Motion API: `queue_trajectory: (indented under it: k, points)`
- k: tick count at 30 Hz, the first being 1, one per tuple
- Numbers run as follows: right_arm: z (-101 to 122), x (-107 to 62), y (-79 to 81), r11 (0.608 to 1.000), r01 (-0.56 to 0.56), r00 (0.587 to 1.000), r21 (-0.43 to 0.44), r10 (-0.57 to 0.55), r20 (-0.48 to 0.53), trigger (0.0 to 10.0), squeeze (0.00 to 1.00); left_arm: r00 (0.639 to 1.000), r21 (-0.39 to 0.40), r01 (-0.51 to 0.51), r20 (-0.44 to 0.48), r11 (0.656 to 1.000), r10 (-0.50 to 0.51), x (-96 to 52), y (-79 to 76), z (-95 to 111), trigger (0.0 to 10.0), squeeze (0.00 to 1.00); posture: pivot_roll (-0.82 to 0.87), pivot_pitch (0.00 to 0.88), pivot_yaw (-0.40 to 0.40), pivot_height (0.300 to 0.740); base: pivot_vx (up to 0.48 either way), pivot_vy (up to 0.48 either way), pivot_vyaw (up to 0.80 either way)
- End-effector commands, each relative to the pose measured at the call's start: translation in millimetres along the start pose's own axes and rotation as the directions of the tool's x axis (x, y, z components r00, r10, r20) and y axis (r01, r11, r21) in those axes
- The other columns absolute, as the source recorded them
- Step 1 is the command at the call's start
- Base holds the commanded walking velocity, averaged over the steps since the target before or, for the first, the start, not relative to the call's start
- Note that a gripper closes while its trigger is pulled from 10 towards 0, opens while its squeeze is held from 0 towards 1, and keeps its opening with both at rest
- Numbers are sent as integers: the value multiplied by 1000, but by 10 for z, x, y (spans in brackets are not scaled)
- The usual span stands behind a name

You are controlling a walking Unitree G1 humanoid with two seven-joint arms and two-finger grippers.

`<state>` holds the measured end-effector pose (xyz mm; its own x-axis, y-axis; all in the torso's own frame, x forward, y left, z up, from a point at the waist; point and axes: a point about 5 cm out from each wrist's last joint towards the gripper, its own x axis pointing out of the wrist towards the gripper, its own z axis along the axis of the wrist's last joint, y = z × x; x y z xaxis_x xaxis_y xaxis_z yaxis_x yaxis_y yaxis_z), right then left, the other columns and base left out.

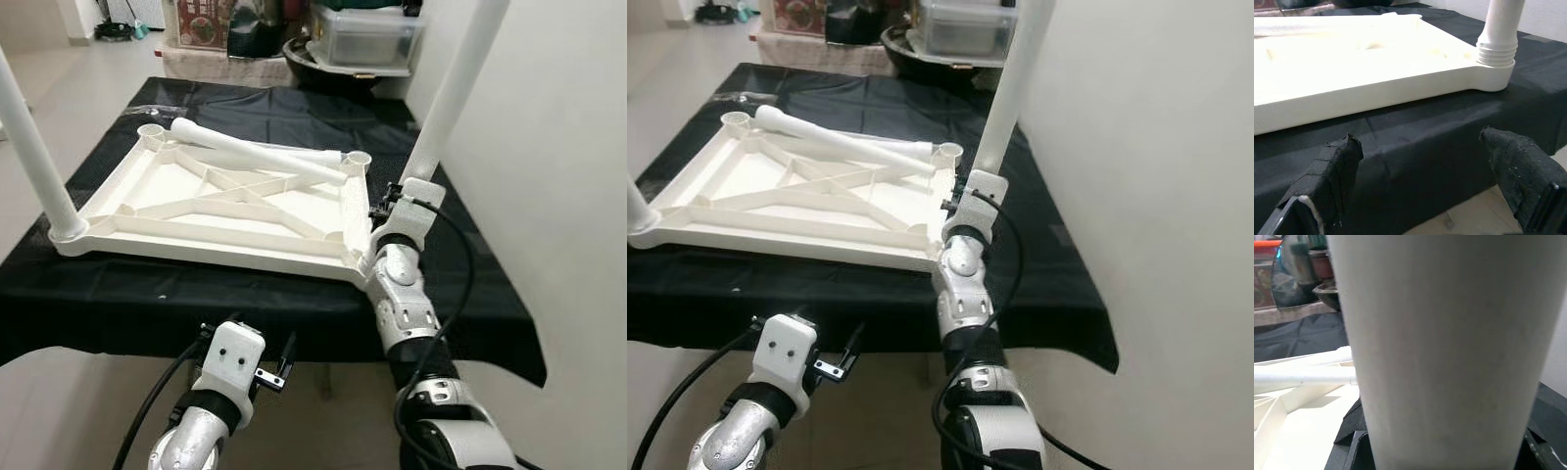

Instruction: Building children table

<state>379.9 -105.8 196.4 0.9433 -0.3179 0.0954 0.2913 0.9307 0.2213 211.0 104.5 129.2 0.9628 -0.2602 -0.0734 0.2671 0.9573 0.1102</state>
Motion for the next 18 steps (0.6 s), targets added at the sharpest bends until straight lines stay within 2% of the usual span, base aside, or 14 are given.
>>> queue_trajectory:
  k: [1, 6, 7, 9, 10, 11, 12, 13, 14, 15, 16, 18]
  points:
    - [-208, -67, -48, 999, 26, 996, 41, -23, -83, 10000, 1000, 1000, 2, 16, -17, 1000, -16, 7, -33, -50, 10000, 0, 130, 89, -74, 740, 0, 0, 0]
    - [-99, -82, -11, 995, -75, 997, 64, 76, -19, 10000, 1000, 1000, -1, 20, -16, 1000, -20, 17, -31, -61, 10000, 0, 122, 82, -69, 740, 0, 0, 0]
    - [-50, -70, -16, 987, -134, 991, 90, 134, 1, 10000, 0, 1000, -1, 21, -17, 1000, -21, 22, -30, -65, 10000, 0, 116, 81, -66, 740, 0, 0, 0]
    - [-20, -61, -20, 979, -174, 985, 108, 173, 15, 10000, 0, 1000, -1, 22, -17, 1000, -22, 25, -29, -68, 10000, 0, 116, 81, -66, 740, 0, 0, 0]
    - [35, -53, -12, 952, -275, 962, 137, 270, 50, 10000, 0, 1000, -1, 23, -17, 1000, -23, 31, -29, -69, 10000, 0, 112, 80, -63, 740, 0, 0, 0]
    - [35, -53, -12, 952, -275, 962, 137, 270, 50, 10000, 0, 1000, -1, 23, -17, 1000, -23, 31, -29, -69, 10000, 0, 112, 80, -63, 740, 0, 0, 0]
    - [55, -45, -18, 896, -408, 913, 174, 405, 59, 10000, 0, 1000, -1, 26, -17, 1000, -26, 40, -29, -72, 10000, 0, 107, 79, -62, 740, 0, 0, 0]
    - [55, -45, -18, 896, -408, 913, 174, 405, 59, 10000, 0, 1000, -1, 26, -17, 1000, -26, 40, -29, -72, 10000, 0, 107, 79, -62, 740, 0, 0, 0]
    - [68, -46, -24, 847, -495, 868, 197, 491, 68, 10000, 0, 999, 0, 27, -16, 1000, -27, 46, -30, -74, 10000, 0, 107, 79, -62, 740, 0, 0, 0]
    - [68, -46, -24, 847, -495, 868, 197, 491, 68, 10000, 0, 999, 0, 27, -16, 1000, -27, 46, -30, -74, 10000, 0, 107, 79, -62, 740, 0, 0, 0]
    - [85, 38, -145, 717, -665, 740, 208, 671, 50, 10000, 0, 999, 0, 30, -14, 1000, -30, 66, -32, -75, 10000, 0, 106, 79, -65, 740, 0, 0, 0]
    - [85, 38, -145, 717, -665, 740, 208, 671, 50, 10000, 0, 999, 0, 30, -14, 1000, -30, 66, -32, -75, 10000, 0, 106, 79, -65, 740, 0, 0, 0]
